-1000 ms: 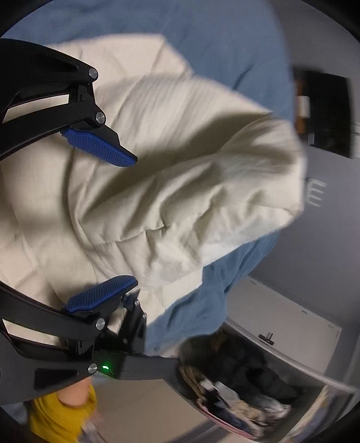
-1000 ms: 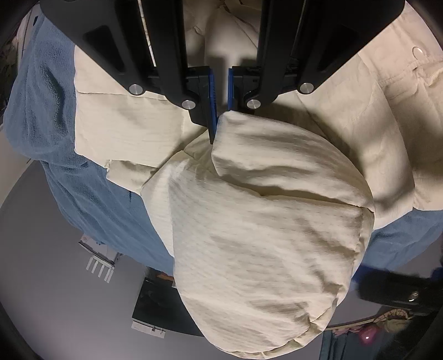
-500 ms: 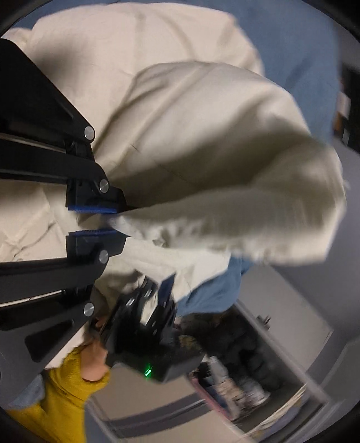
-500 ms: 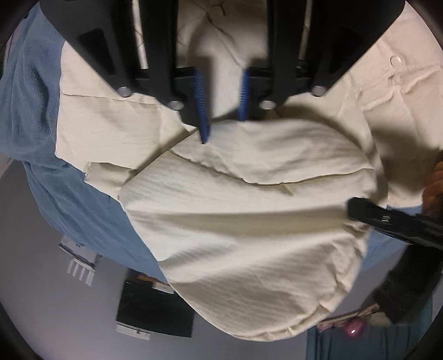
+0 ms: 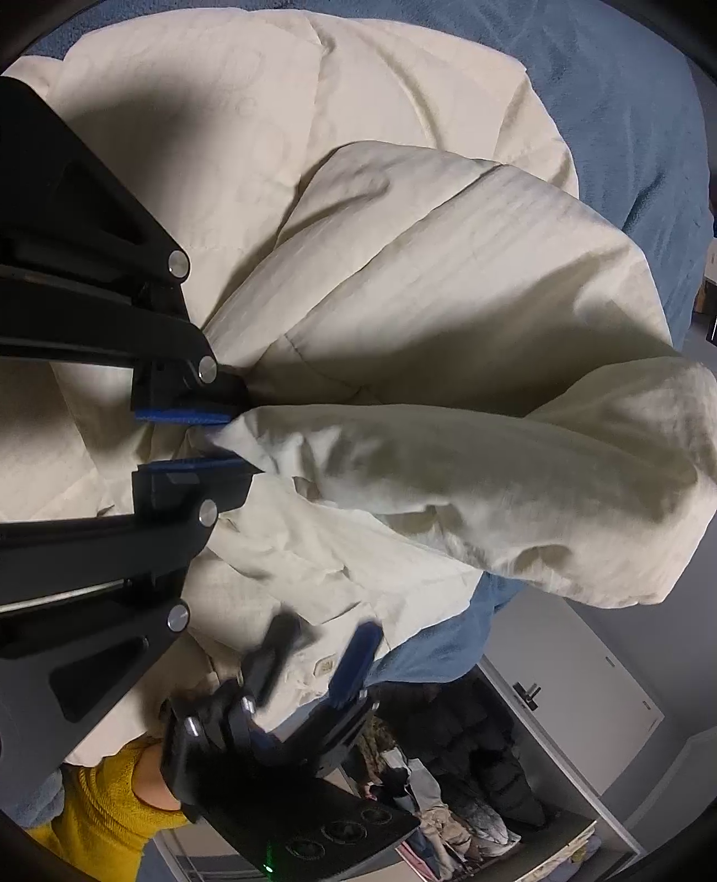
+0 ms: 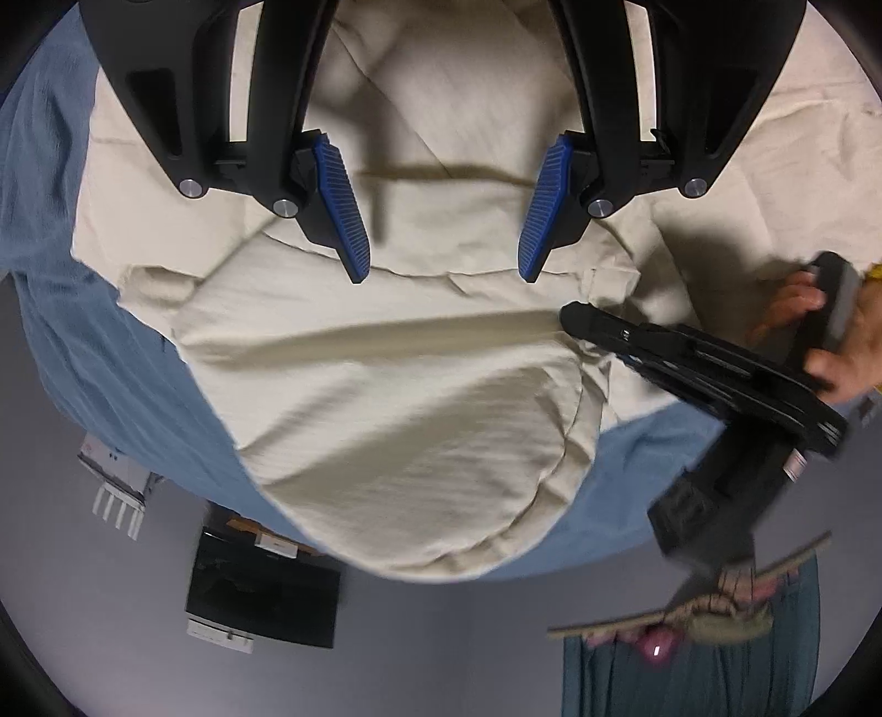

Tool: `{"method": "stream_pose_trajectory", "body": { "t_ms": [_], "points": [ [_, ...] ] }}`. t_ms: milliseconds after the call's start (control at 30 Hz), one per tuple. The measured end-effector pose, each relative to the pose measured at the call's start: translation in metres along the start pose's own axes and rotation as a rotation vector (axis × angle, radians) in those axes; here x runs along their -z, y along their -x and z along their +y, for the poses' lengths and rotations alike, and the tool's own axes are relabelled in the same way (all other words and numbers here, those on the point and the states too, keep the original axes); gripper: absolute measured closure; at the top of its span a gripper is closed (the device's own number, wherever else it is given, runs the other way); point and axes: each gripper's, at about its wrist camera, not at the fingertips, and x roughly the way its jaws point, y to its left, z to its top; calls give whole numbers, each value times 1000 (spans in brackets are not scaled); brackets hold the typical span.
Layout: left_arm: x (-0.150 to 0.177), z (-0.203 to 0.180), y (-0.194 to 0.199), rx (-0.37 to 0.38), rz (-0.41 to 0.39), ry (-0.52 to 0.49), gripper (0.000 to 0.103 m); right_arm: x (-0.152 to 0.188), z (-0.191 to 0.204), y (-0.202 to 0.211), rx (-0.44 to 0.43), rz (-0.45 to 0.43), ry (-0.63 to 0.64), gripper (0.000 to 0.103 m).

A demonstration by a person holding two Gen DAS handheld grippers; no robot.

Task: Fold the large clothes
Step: 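Regrip the hood with the left tool and lay it onto the jacket front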

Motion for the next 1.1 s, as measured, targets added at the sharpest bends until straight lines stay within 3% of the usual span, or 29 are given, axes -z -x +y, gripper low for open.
{"method": "stream_pose_trajectory", "body": {
  "t_ms": [167,267,333,400,600,667,733,800,867,1000,1100],
  "points": [
    [0,-5,-2,-27,-5,-19,90,14,-5,-40,3,124,-35,50],
    [1,-23,0,-85,-38,-87,85,16,-9,-43,-5,128,-62,50],
    [-3,-39,6,-128,-80,-144,68,17,-11,-43,-5,127,-79,50],
    [-14,-54,12,-159,-128,-197,59,18,-12,-44,-10,126,-92,50],
    [-65,-88,32,-251,-299,-247,59,19,-10,-44,-7,127,-91,50],
    [-74,-87,41,-268,-363,-227,61,20,-10,-44,-6,126,-89,50],
    [-78,-83,40,-288,-360,-215,95,20,-9,-44,-5,125,-87,50],
    [-77,-79,32,-326,-330,-205,97,21,-8,-45,-5,128,-85,50],
    [-71,-65,24,-411,-310,-185,98,22,-7,-46,-4,132,-83,50],
    [-63,-28,24,-437,-275,-108,98,21,-8,-47,-5,143,-78,50],
    [-58,-9,9,-474,-222,-110,97,20,-5,-49,0,148,-69,50]
  ]
}}
